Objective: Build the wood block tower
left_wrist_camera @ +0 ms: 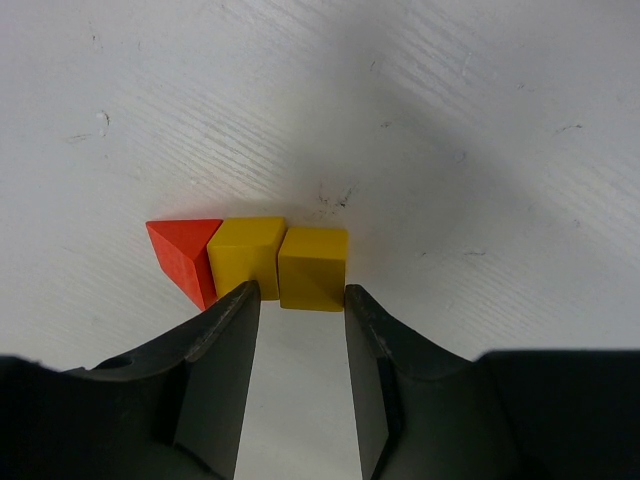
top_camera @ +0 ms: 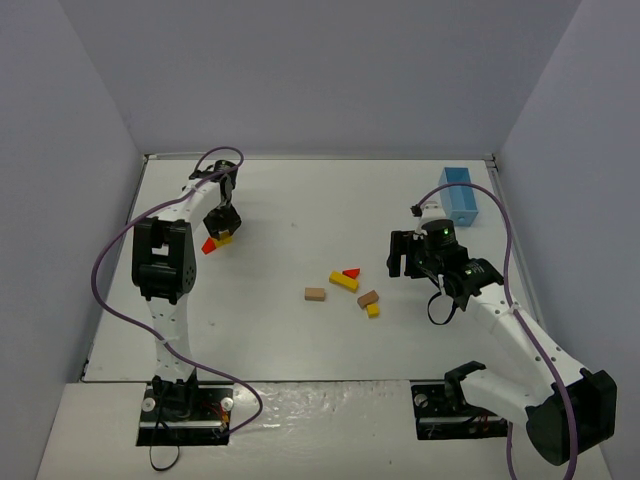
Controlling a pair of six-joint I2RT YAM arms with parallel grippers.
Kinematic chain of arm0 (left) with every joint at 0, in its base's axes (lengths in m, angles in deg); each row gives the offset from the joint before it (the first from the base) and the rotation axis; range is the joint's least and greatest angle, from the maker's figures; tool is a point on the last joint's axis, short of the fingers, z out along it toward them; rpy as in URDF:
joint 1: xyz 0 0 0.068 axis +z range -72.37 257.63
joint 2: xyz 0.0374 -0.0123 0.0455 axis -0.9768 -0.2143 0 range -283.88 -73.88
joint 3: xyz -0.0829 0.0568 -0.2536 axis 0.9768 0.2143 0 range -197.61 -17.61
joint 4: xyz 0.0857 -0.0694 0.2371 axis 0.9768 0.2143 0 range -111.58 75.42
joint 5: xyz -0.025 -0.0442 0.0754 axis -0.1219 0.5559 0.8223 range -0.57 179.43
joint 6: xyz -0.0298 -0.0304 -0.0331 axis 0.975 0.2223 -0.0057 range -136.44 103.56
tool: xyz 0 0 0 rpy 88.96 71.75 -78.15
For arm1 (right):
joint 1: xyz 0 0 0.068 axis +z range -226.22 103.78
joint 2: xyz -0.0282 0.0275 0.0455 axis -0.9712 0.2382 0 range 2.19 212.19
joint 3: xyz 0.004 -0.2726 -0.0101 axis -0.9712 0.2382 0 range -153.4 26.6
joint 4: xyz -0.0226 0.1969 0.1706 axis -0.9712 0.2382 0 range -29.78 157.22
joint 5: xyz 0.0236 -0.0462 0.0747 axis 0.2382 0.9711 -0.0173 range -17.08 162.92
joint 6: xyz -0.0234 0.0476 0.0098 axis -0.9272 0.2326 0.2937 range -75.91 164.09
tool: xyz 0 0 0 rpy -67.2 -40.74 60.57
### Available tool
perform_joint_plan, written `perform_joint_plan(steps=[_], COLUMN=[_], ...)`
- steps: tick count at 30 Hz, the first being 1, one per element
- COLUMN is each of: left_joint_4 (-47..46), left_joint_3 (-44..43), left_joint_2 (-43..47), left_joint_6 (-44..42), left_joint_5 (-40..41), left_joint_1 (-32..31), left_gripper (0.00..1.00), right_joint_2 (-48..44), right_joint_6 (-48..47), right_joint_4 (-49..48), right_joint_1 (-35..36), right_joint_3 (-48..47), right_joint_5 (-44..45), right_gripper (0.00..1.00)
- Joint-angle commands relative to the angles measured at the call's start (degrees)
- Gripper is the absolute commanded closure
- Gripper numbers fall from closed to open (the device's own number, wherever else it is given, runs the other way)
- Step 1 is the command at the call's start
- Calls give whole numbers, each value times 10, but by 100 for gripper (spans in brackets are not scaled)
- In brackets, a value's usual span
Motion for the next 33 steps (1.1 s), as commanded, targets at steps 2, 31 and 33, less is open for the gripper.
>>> perform_joint_plan(steps=[2,31,33], left_joint_4=[11,8,9], left_joint_3=[-11,-49,-51], left_joint_2=[42,117,143], left_joint_6=[7,-24,-35], left_joint_5=[13,-13,-18], left_joint_1=[6,3,4], left_gripper=[64,59,58], right_joint_2=[2,42,55], right_joint_6=[-4,12,23], right_joint_4=[-31,-28,-27], right_joint_1=[-3,3,15], right_joint_3=[-5,-7,-8], right_joint_5=[-3,-60,-61], right_gripper=[29,28,28])
